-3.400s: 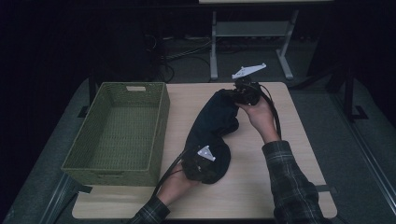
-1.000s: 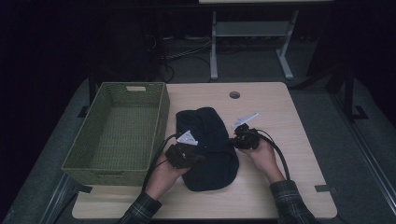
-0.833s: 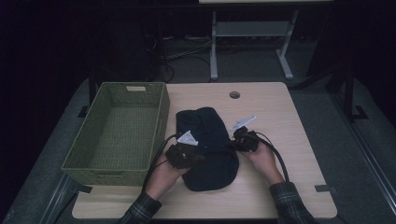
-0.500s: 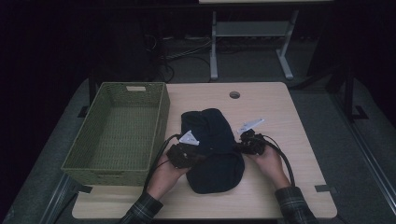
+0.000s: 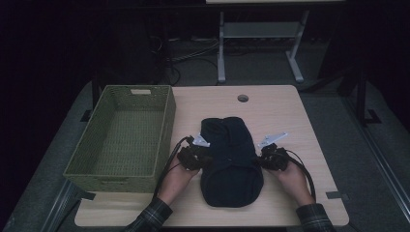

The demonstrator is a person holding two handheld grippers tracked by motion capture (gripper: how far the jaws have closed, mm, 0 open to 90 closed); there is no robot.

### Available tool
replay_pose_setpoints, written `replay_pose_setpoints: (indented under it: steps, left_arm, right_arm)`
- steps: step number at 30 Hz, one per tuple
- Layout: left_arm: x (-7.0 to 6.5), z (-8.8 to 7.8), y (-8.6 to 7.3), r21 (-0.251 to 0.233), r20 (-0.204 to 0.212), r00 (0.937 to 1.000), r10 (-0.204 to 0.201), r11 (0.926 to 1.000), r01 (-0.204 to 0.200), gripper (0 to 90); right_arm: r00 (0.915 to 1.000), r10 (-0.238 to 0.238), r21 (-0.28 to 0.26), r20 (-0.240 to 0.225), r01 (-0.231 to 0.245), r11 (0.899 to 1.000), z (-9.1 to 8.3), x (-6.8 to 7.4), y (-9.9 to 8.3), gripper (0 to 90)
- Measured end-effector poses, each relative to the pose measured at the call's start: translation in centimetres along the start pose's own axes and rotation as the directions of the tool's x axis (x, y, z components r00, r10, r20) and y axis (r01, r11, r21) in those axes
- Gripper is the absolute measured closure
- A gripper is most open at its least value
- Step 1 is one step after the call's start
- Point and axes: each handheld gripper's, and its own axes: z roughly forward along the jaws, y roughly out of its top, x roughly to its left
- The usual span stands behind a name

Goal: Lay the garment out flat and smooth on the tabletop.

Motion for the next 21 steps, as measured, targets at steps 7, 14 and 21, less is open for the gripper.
replay_pose_setpoints:
  steps: [7,14,21]
  left_arm:
    - [-0.3,2.0,-0.1,0.046,0.0,0.9997,0.024,0.9986,-0.024,90.0]
    - [-1.2,2.0,-0.3,0.048,0.031,0.9986,0.042,0.9979,-0.043,90.0]
    - [-2.6,1.8,-0.8,0.05,0.075,0.9952,0.063,0.9965,-0.067,90.0]
  right_arm:
    - [1.0,-0.001,0.002,-0.003,0.001,1.0,-1.1,0.9,-1.4,90.0]
    - [0.9999,0.01,-0.005,-0.008,-0.01,1.0,-1.9,1.3,-2.7,90.0]
    - [1.0,0.007,-0.004,0.004,-0.007,1.0,-2.4,1.5,-3.2,90.0]
